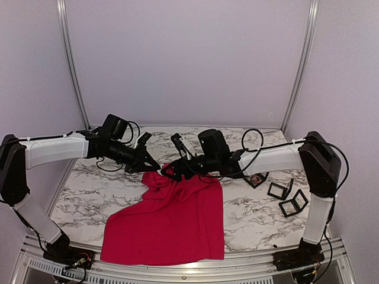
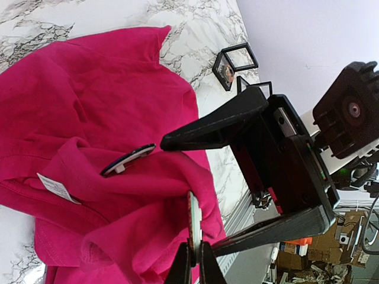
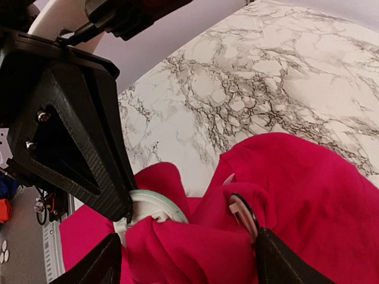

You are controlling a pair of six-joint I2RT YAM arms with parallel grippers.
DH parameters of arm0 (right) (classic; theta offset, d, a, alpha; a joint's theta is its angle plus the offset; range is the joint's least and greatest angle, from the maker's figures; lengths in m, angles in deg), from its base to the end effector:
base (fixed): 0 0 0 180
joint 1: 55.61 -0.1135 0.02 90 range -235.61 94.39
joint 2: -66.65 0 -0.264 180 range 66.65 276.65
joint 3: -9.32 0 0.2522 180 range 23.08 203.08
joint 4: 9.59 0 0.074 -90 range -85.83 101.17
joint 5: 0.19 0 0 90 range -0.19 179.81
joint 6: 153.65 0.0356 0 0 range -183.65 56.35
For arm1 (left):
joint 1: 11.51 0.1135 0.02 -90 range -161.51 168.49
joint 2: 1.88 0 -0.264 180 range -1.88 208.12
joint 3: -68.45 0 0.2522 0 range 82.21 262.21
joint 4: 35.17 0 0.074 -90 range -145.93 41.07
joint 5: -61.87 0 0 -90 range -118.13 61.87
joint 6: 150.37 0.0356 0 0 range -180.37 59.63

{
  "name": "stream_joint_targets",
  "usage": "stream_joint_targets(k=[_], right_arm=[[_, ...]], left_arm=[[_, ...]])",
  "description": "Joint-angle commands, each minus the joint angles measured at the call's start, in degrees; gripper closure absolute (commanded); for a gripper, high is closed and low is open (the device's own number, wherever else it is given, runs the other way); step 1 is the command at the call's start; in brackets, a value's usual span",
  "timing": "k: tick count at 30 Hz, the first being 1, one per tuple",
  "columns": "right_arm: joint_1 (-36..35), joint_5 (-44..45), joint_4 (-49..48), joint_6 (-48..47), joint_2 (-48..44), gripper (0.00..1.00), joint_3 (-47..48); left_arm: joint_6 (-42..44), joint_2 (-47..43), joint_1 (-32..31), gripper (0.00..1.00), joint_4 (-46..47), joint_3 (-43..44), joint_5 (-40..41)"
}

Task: Remove the brooch from the garment
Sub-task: Open the brooch with the flattened clothing.

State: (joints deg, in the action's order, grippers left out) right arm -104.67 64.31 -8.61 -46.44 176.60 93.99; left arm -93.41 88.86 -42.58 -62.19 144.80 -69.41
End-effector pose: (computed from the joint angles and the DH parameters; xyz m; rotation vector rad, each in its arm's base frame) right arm 0.2724 0.3374 0.2070 -0.8880 2.0009 1.1474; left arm 0.2819 -0.1973 0.2482 0.3733 2.4493 -1.3649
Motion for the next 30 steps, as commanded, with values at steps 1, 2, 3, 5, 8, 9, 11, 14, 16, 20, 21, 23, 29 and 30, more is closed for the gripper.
stream_joint_targets(k=[1, 2, 3, 5, 8, 9, 11, 14, 16, 20, 21, 23, 29, 30], right_arm=[[-0.25, -2.39, 0.90, 5.24, -3.71, 0.26, -1.26], [-0.20, -2.62, 0.60, 6.42, -4.03, 0.25, -1.71], [-0.17, -2.72, 0.47, 7.75, -4.33, 0.25, -2.08], [-0.01, -3.04, -0.39, 10.44, -4.88, 0.25, -2.90], [-0.01, -3.49, -3.36, 15.27, -5.84, 0.24, -4.81], [-0.02, -3.85, -4.22, 16.51, -5.88, 0.24, -5.35], [0.05, -3.90, -5.31, 18.88, -5.82, 0.24, -6.03], [0.02, -3.82, -7.35, 22.26, -4.99, 0.24, -6.66], [0.12, -4.70, -9.63, 24.88, -3.91, 0.24, -6.71], [0.72, -5.38, -16.44, 30.70, -2.23, 0.25, -7.84], [1.03, -5.73, -17.65, 31.66, -1.69, 0.25, -7.85], [1.53, -6.35, -20.10, 33.24, -0.60, 0.27, -7.77], [2.25, -7.06, -24.65, 36.26, 1.14, 0.34, -8.07], [2.24, -7.05, -24.86, 36.42, 1.41, 0.36, -8.03]], left_arm=[[-1.85, 0.23, -0.22, 1.00, 4.89, -0.77, -1.99], [-1.70, 0.21, -0.30, 1.00, 4.89, -0.80, -1.97], [-1.67, 0.14, -0.25, 1.00, 4.91, -0.88, -1.97], [-1.60, 0.06, -0.24, 1.00, 4.98, -1.05, -1.97], [-1.37, -0.12, -0.30, 1.00, 5.12, -1.31, -1.90], [-1.29, -0.12, -0.30, 1.00, 5.09, -1.37, -1.86], [-1.36, -0.21, -0.31, 1.00, 5.25, -1.49, -1.96], [-1.12, -0.52, -0.31, 1.00, 5.34, -1.68, -2.09], [-0.97, -0.69, -0.31, 1.00, 5.35, -1.77, -2.14], [-0.78, -0.97, -0.31, 1.00, 5.60, -2.07, -2.21], [-0.94, -0.94, -0.37, 1.00, 5.86, -2.18, -2.27], [-1.20, -0.99, -0.39, 1.00, 6.29, -2.29, -2.45], [-1.06, -1.43, -0.40, 1.00, 6.31, -2.29, -2.58], [-1.06, -1.48, -0.40, 1.00, 6.31, -2.36, -2.58]])
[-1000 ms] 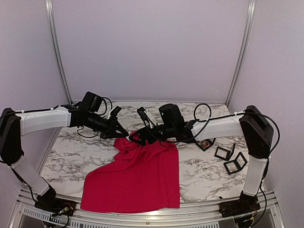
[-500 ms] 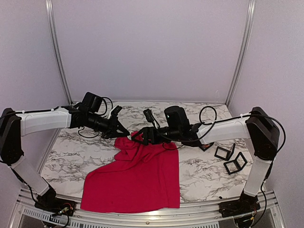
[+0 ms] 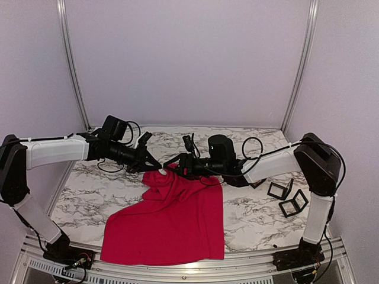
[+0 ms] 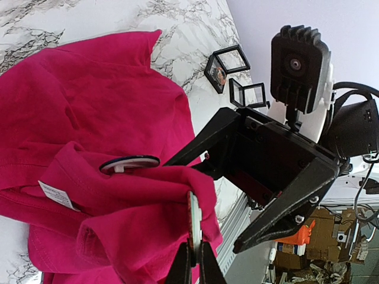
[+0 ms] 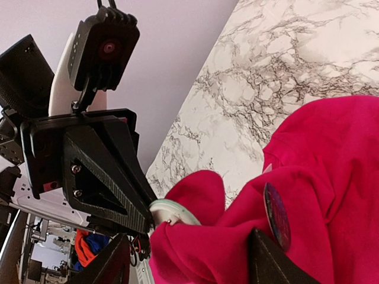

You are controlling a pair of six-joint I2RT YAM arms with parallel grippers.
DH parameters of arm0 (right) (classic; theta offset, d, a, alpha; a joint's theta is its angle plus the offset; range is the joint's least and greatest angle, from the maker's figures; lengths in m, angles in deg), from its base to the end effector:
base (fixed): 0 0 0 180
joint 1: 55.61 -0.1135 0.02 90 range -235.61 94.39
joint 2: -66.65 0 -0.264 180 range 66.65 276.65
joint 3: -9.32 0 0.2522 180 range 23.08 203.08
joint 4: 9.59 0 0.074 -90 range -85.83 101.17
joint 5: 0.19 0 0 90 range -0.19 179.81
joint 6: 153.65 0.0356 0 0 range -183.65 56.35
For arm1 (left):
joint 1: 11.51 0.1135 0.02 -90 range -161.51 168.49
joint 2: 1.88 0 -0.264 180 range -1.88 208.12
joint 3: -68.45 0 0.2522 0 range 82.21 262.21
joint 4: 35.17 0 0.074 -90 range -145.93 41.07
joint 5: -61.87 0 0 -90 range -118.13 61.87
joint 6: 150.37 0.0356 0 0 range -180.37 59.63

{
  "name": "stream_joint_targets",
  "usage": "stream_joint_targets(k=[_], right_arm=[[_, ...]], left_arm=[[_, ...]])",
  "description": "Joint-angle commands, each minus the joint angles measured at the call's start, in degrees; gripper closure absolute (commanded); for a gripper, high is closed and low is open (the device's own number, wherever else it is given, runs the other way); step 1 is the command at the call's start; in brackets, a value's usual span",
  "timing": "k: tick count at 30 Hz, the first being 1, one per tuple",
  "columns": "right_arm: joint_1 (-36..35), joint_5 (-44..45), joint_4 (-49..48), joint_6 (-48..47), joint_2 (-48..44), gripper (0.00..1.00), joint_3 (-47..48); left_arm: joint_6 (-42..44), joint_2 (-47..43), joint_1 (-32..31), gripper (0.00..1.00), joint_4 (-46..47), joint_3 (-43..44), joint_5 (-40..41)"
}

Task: Remove the brooch from the garment
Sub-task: Open the brooch with the flattened clothing.

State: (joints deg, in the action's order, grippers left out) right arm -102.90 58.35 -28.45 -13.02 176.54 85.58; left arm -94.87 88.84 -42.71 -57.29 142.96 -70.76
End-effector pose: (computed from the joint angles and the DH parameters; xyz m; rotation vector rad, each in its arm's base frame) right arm 0.2717 0.3217 0.1955 -0.3952 2.1170 1.6123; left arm 0.2818 -0.1989 0.2449 0.3826 2.4028 -1.4116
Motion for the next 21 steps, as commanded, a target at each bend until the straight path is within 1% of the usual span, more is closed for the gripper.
stream_joint_targets(k=[1, 11, 21], right_arm=[[0.54, -1.13, -5.66, 3.36, 1.62, 0.37, 0.16], [0.64, -1.60, -7.89, 4.91, 3.33, 0.48, 0.47], [0.62, -1.83, -9.41, 5.80, 4.79, 0.54, 0.86]], left_arm=[[0.36, -1.60, -0.26, 1.00, 1.49, -0.61, -1.18], [-0.31, -2.36, -0.26, 1.00, 2.82, -1.34, -1.48], [-0.77, -2.83, -0.26, 1.00, 3.51, -1.78, -1.87]])
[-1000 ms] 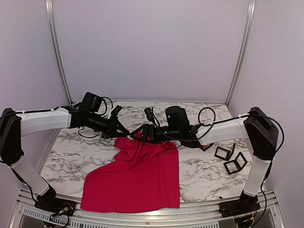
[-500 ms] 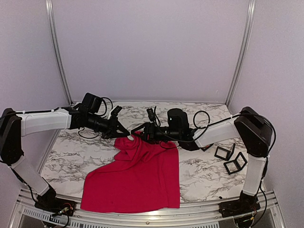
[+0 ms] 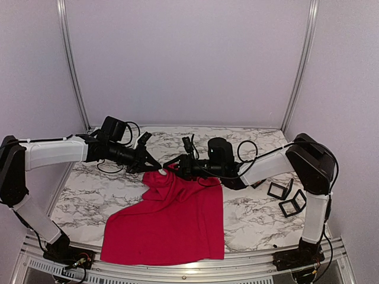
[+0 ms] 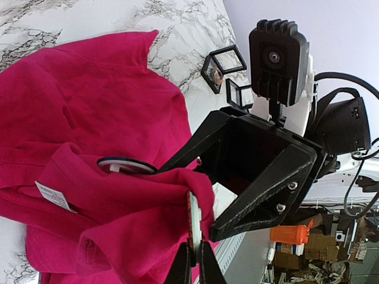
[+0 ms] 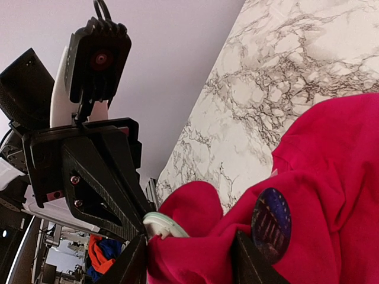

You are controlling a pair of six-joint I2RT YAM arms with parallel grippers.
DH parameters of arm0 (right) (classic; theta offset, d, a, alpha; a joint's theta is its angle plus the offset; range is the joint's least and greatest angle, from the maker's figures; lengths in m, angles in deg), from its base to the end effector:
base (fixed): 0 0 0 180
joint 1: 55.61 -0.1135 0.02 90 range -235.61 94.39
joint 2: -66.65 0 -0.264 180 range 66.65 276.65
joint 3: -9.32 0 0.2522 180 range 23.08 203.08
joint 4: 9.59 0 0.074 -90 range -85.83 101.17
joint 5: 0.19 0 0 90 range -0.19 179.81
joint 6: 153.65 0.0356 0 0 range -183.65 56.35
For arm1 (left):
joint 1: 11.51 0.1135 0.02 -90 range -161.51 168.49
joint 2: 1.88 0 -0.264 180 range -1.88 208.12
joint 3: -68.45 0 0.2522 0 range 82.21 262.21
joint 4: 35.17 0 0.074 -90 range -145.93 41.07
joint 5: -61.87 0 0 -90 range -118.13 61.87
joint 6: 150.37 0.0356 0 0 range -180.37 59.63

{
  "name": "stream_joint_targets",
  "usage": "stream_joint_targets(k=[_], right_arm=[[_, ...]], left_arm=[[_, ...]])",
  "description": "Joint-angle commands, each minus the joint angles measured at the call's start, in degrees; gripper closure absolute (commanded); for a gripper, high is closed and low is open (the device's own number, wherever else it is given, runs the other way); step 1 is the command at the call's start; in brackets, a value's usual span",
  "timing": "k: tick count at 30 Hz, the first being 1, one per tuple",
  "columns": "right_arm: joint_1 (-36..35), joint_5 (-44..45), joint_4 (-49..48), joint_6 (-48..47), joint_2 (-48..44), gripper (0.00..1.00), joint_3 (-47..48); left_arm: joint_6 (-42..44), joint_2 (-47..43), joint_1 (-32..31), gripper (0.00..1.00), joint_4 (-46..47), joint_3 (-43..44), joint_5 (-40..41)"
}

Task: Remove the brooch from the garment
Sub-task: Open the brooch with the flattened clothing.

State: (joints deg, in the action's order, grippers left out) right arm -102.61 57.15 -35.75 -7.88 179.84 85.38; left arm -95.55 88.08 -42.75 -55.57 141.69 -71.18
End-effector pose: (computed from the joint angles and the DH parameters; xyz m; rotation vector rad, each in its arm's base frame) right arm 0.2772 0.3255 0.1842 -0.3383 2.0887 1.7015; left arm 0.2790 -0.1977 0.2446 0.3833 2.3857 -1.4282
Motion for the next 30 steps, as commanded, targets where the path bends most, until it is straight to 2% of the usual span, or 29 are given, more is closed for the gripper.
stream_joint_targets(k=[1, 23, 30], right_arm=[[0.33, -0.64, -2.16, 0.70, 1.57, 0.55, 1.11], [0.39, 0.06, 2.80, -2.19, 2.83, 0.62, 3.44], [0.30, 1.29, 5.12, -4.00, 2.43, 0.64, 3.86]], left_arm=[[-0.19, -2.11, -0.22, 1.00, 1.92, -0.57, -1.57], [-1.09, -3.37, -0.48, 1.00, 4.53, -0.77, -3.03], [-3.77, -3.80, -0.48, 1.00, 8.93, -1.63, -3.69]])
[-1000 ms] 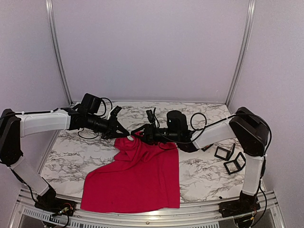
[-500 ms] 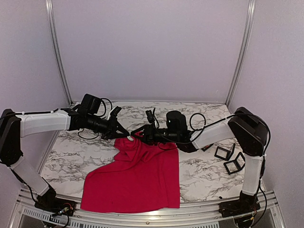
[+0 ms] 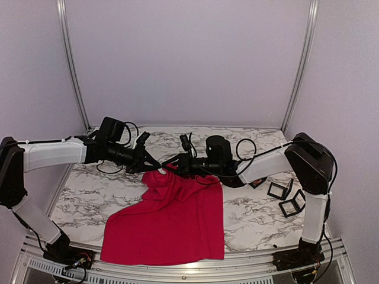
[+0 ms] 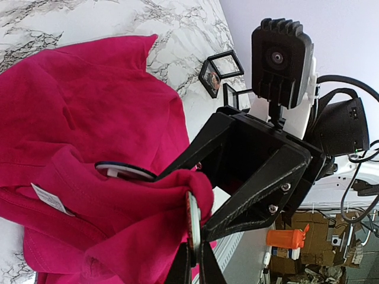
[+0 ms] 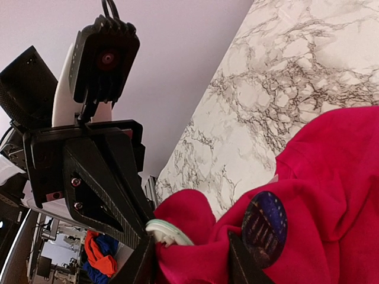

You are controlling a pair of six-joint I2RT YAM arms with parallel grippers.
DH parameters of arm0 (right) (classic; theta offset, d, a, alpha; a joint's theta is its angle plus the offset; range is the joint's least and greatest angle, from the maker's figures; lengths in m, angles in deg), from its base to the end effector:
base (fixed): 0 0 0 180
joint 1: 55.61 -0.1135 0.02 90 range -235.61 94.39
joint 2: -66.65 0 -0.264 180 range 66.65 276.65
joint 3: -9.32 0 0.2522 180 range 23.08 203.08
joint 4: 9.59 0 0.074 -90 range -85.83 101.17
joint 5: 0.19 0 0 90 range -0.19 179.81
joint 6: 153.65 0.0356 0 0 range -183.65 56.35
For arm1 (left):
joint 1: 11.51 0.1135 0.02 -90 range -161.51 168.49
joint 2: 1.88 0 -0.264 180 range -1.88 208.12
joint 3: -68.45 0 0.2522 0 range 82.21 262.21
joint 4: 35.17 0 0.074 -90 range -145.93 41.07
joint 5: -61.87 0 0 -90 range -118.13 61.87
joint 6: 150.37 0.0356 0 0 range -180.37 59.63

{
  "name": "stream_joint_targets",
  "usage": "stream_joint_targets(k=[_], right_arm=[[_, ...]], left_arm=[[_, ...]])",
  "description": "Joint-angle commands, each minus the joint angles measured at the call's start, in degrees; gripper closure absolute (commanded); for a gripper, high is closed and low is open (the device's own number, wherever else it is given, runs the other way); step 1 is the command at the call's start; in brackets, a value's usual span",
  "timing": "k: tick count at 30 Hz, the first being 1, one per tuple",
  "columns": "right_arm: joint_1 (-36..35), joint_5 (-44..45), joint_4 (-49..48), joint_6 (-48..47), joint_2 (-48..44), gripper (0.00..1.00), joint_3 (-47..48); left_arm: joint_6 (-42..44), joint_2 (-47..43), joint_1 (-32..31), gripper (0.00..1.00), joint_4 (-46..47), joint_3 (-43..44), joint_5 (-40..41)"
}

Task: Remove the brooch from the garment
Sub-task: Open the brooch with the flattened clothing.

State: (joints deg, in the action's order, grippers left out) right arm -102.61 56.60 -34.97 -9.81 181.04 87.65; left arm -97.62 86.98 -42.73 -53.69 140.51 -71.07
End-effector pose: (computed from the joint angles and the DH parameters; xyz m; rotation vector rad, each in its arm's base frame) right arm 0.2823 0.3314 0.1863 -0.3818 2.0667 1.6913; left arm 0.2763 -0.1958 0.2467 0.3533 2.3701 -1.4466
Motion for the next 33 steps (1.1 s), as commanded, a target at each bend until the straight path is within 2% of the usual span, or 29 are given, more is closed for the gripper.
stream_joint_targets(k=[1, 14, 26, 33], right_arm=[[0.30, 2.06, 4.57, -2.34, 1.18, 0.65, 1.65], [-0.46, 4.13, 7.85, -5.65, 0.15, 0.72, 2.30], [-0.87, 5.83, 10.55, -8.88, -1.44, 0.77, 2.30], [-0.90, 6.29, 11.58, -10.33, -2.17, 0.78, 2.52]], left_arm=[[-1.93, -2.82, -0.51, 1.00, 7.30, -0.51, -3.73], [-5.08, -4.52, -0.42, 1.00, 11.49, -2.61, -3.62], [-3.90, -5.19, 0.11, 1.00, 10.49, -2.68, -3.59], [-0.72, -5.41, 0.35, 1.00, 6.52, -1.64, -2.36]])
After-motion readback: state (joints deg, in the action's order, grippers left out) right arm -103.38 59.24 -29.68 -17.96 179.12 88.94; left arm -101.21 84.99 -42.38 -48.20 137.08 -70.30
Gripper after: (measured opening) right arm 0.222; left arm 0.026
